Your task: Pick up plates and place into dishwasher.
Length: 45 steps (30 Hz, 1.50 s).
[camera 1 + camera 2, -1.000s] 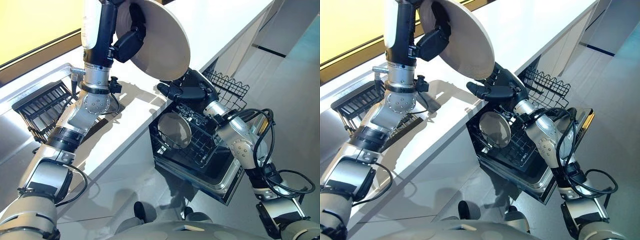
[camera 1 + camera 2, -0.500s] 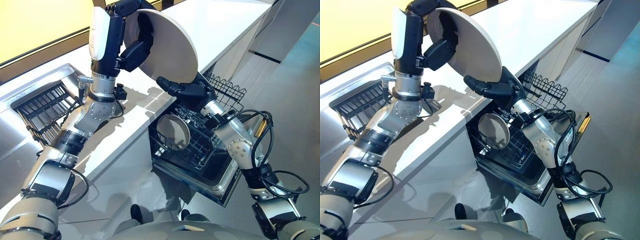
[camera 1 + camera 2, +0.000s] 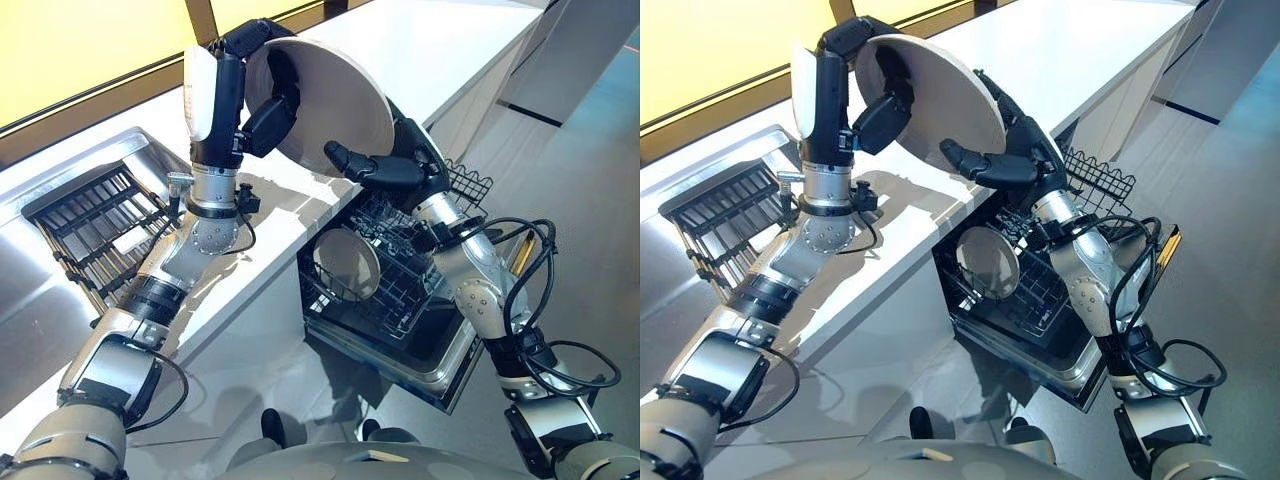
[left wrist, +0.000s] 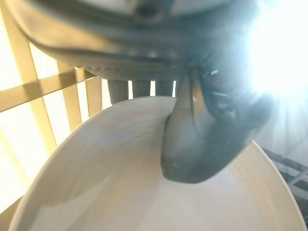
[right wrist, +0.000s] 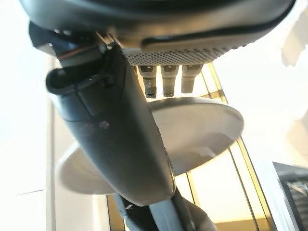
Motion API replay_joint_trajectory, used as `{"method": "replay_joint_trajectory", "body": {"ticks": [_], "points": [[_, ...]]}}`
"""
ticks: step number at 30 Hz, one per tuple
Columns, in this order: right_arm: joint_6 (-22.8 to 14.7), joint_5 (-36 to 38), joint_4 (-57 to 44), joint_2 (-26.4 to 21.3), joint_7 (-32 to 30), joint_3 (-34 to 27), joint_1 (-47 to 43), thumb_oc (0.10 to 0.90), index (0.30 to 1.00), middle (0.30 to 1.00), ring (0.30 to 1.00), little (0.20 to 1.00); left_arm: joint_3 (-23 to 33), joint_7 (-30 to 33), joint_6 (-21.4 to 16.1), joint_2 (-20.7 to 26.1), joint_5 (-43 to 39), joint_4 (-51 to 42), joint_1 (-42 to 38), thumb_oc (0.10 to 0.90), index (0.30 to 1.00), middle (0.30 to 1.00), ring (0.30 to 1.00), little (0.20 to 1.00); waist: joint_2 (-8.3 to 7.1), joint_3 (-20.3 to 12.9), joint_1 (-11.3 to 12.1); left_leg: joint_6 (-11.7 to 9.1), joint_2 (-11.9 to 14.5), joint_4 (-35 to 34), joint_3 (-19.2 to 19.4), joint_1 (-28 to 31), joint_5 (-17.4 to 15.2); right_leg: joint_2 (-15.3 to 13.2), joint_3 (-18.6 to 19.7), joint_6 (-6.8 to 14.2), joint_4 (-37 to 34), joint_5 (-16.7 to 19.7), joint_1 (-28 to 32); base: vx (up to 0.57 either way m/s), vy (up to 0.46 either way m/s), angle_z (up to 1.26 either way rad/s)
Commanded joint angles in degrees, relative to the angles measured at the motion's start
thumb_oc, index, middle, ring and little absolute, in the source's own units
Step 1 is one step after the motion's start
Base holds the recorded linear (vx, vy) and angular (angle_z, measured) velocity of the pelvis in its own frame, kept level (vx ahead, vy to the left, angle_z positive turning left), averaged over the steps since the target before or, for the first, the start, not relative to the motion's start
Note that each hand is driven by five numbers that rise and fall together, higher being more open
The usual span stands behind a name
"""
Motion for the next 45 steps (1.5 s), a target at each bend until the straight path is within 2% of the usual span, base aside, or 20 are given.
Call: {"method": "replay_joint_trajectory", "body": {"ticks": [1, 2, 3, 10, 23, 26, 27, 28, 29, 34, 39, 43, 45], "points": [[-10.6, 1.1, -6.6, 0.8, -0.8, -7.8, -4.6, 0.344, 0.509, 0.509, 0.509, 0.444, 3.6, 1.1, -2.3, -1.1, -2.4, 4.1, -1.0, 0.100, 0.300, 0.300, 0.300, 0.200, 0.99, -6.8, 1.2, 0.0, -1.8, 0.1, -0.2, 5.1, -8.7, 3.1, -2.6, -0.1, 0.3, 4.3, -3.8, 0.00, 0.000, 0.00], [-11.1, 1.4, -6.5, 0.8, -1.0, -7.7, -4.6, 0.196, 0.382, 0.382, 0.382, 0.296, 3.7, 1.2, -2.2, -1.4, -2.5, 4.2, -0.8, 0.100, 0.300, 0.300, 0.300, 0.200, 0.99, -6.8, 1.3, 0.0, -1.8, 0.1, -0.1, 5.1, -8.7, 3.1, -2.7, -0.1, 0.3, 4.3, -3.8, 0.00, 0.000, 0.00], [-11.2, 1.7, -6.5, 1.2, -0.8, -7.6, -4.5, 0.100, 0.300, 0.300, 0.300, 0.200, 3.8, 1.2, -2.0, -1.8, -2.3, 4.1, -0.5, 0.100, 0.300, 0.300, 0.300, 0.200, 0.97, -6.8, 1.4, 0.1, -1.8, 0.1, -0.2, 5.2, -8.7, 3.1, -2.8, -0.1, 0.3, 4.3, -3.7, 0.00, 0.000, 0.00], [-11.5, 2.3, -6.6, 1.3, -1.2, -7.3, -5.0, 0.100, 0.300, 0.300, 0.300, 0.200, 3.9, 1.2, -2.0, -2.5, -3.0, 4.6, 0.6, 0.100, 0.300, 0.300, 0.300, 0.200, 0.79, -6.7, 1.6, 0.1, -1.8, 0.1, -0.4, 5.2, -8.7, 3.1, -2.9, -0.1, 0.3, 4.3, -3.7, 0.00, 0.000, 0.00], [-6.8, 1.8, -4.7, 1.0, 0.3, -5.3, -4.2, 0.100, 0.300, 0.300, 0.300, 0.200, 3.1, 1.2, -2.6, -2.2, -2.6, 2.4, -1.5, 0.100, 0.300, 0.300, 0.300, 0.200, 0.46, -6.7, 1.7, 0.0, -1.8, 0.1, -0.5, 5.1, -8.6, 3.1, -3.2, -0.1, 0.1, 4.3, -3.6, 0.00, 0.000, 0.00], [-6.8, 1.5, -4.3, 0.8, 0.2, -5.0, -4.1, 0.100, 0.300, 0.300, 0.300, 0.200, 2.8, 0.2, -1.8, -1.7, -3.3, 1.7, -2.2, 0.100, 0.300, 0.300, 0.300, 0.200, 0.44, -6.8, 1.6, -0.1, -1.8, 0.1, -0.5, 5.0, -8.7, 3.1, -3.2, -0.1, 0.1, 4.3, -3.6, 0.00, 0.000, 0.00], [-6.7, 0.9, -4.2, 0.7, 0.1, -5.0, -4.2, 0.100, 0.300, 0.300, 0.300, 0.200, 2.6, -1.9, -1.3, -1.5, -5.0, 1.6, -2.5, 0.438, 0.589, 0.589, 0.589, 0.538, 0.47, -6.7, 1.6, -0.1, -1.7, 0.1, -0.4, 5.1, -8.7, 3.1, -3.3, 0.0, 0.1, 4.3, -3.6, 0.00, 0.000, 0.00], [-6.8, 0.7, -4.1, 0.7, 0.1, -5.0, -4.3, 0.100, 0.300, 0.300, 0.300, 0.200, 2.6, -2.9, -1.0, -1.4, -5.6, 1.4, -2.5, 0.726, 0.836, 0.836, 0.836, 0.826, 0.48, -6.7, 1.6, -0.1, -1.7, 0.1, -0.4, 5.1, -8.7, 3.1, -3.2, 0.0, 0.1, 4.3, -3.6, 0.00, 0.000, 0.00], [-6.9, 0.1, -3.9, 0.6, 0.1, -5.1, -4.4, 0.100, 0.300, 0.300, 0.300, 0.200, 2.4, -5.2, -0.4, -1.5, -7.1, 1.4, -2.5, 0.800, 0.900, 0.900, 0.900, 0.900, 0.51, -6.7, 1.6, -0.1, -1.7, 0.1, -0.4, 5.1, -8.6, 3.1, -3.2, 0.0, 0.1, 4.3, -3.6, 0.00, 0.000, 0.00], [-7.3, -2.8, -4.5, -1.0, -1.2, -6.2, -3.9, 0.100, 0.300, 0.300, 0.300, 0.200, 2.0, -17.7, 4.3, 0.0, -16.2, -2.3, -1.7, 0.800, 0.900, 0.900, 0.900, 0.900, 0.93, -6.5, 1.8, -0.1, -1.8, 0.1, -0.6, 4.9, -8.6, 3.0, -3.2, 0.2, 0.1, 4.3, -3.7, 0.00, 0.000, 0.00], [-7.6, -5.0, -5.2, -2.9, -2.5, -8.1, -2.7, 0.100, 0.300, 0.300, 0.300, 0.200, 2.7, -28.6, 13.6, 2.7, -22.5, -9.8, 0.0, 0.800, 0.900, 0.900, 0.900, 0.900, 1.36, -6.1, 2.4, 0.0, -1.9, 0.1, -1.1, 4.6, -8.5, 2.9, -3.6, 0.5, 0.1, 4.5, -3.9, 0.00, 0.000, 0.00], [-9.2, -7.9, -5.6, -5.2, -4.1, -9.7, -1.7, 0.100, 0.300, 0.300, 0.300, 0.200, 5.1, -35.4, 17.1, 5.2, -29.8, -15.5, 1.9, 0.800, 0.900, 0.900, 0.900, 0.900, 1.68, -5.8, 3.2, 0.0, -2.0, 0.1, -1.7, 4.2, -8.4, 2.8, -4.0, 0.6, 0.1, 4.6, -4.0, -0.01, -0.007, 0.02], [-10.0, -9.4, -5.8, -6.2, -5.3, -10.3, -1.2, 0.100, 0.300, 0.300, 0.300, 0.200, 6.3, -36.5, 16.8, 5.9, -32.7, -18.4, 2.7, 0.800, 0.900, 0.900, 0.900, 0.900, 1.76, -5.7, 3.5, 0.0, -2.1, 0.1, -2.1, 4.1, -8.3, 2.8, -4.2, 0.6, 0.1, 4.7, -4.1, -0.02, -0.013, 0.07]]}}
